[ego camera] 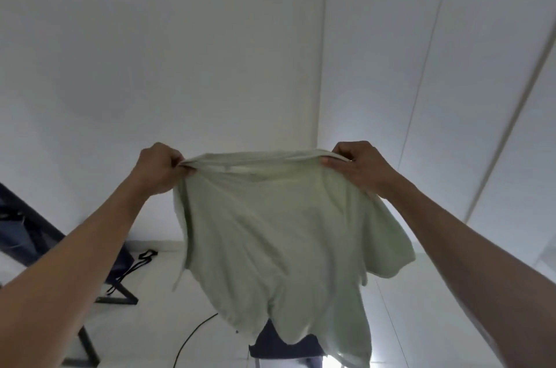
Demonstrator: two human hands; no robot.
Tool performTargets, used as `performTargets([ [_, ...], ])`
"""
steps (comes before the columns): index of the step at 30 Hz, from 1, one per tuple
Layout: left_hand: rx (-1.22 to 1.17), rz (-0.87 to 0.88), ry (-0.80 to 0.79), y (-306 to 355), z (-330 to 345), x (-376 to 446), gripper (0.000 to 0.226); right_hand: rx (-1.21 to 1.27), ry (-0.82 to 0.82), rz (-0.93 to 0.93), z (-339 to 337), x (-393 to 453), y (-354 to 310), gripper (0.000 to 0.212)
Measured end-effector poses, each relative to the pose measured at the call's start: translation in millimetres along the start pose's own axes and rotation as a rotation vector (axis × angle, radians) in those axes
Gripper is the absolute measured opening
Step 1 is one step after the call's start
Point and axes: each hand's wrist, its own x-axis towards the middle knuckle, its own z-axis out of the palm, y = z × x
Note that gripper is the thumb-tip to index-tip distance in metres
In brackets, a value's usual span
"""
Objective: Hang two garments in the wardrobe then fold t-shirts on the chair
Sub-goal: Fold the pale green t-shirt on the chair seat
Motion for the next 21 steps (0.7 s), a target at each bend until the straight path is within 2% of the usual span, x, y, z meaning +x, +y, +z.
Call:
performTargets([
  [3,-0.231,-0.007,0.123,-5,26,-5,0.024,-0.107,0.1,-0.063,-1,0,4,0.041],
  [5,-0.392,-0.059,0.202,-1,36,-3,0.023,-0.076,0.178,-0.051,1,-1,5,0.035],
  [6,-0.398,-0.059,0.227,0,39,-1,0.022,-0.055,0.227,-0.043,1,-3,5,0.032],
  [10,-0.037,0.029,0.133,-15,50,5,0.012,-0.115,0.403,-0.067,-1,-6,5,0.022],
  [13,0.059,-0.111,0.105,-30,58,-2,0.015,-0.278,0.331,-0.045,-2,-8,15,0.017],
  [15,-0.05,-0.198,0.18,-30,65,-9,0.021,-0.425,0.249,-0.005,2,-13,21,0.02],
  [18,-0.27,-0.272,0.283,-24,73,-19,0.032,-0.399,0.227,0.017,9,-26,26,0.032],
  [21,-0.158,-0.124,0.222,-35,81,-26,0.033,-0.38,0.156,0.089,7,-41,32,0.035],
])
